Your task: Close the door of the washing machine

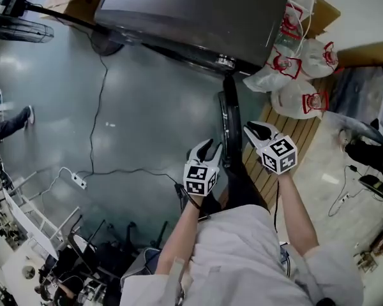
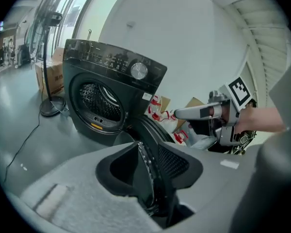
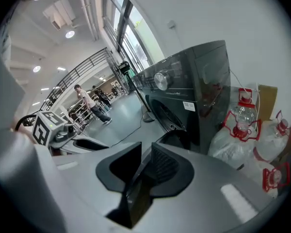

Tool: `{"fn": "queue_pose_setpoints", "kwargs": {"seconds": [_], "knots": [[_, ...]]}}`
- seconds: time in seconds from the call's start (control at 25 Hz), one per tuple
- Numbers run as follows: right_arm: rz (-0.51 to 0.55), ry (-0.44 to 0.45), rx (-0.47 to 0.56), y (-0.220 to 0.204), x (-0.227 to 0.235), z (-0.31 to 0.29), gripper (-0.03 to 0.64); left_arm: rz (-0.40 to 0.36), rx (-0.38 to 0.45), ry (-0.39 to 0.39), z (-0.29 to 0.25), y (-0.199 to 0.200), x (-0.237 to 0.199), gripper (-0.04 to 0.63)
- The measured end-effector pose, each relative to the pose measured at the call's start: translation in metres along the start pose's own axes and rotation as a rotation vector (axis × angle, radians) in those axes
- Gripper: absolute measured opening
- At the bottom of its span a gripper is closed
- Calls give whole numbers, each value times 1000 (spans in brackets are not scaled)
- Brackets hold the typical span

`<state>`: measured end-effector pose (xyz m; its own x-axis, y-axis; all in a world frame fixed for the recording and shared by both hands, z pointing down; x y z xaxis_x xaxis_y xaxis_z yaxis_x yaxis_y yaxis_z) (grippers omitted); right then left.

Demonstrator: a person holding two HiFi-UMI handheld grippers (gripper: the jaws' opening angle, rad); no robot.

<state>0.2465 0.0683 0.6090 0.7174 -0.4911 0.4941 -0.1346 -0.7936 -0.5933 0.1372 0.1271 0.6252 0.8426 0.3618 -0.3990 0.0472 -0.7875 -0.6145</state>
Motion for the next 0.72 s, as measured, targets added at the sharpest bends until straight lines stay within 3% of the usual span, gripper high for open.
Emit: {"fn": "queue_pose_setpoints", "kwargs": {"seconds": [0.16, 0.52, 0.72], "knots": [[33, 89, -54, -2, 3, -17, 66, 13, -19, -6, -13, -8, 4, 154], [338, 197, -226, -7, -6, -42, 123, 87, -12, -54, -25, -22, 28, 190], [343, 213, -301, -18, -3, -46, 143, 78, -38, -78, -31, -33, 38, 192]]}}
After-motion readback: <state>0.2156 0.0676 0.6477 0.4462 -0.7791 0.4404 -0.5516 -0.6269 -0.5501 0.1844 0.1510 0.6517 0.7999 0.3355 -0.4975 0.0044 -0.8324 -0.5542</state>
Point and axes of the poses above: the fingertips, and each gripper's own axes: z backward along the fingers, x to its right, y out of its top, the point moved 1 cm from there along z, backward along the fingers, and after that the axes turned 4 degrees about -z, right-handed, at the moved point
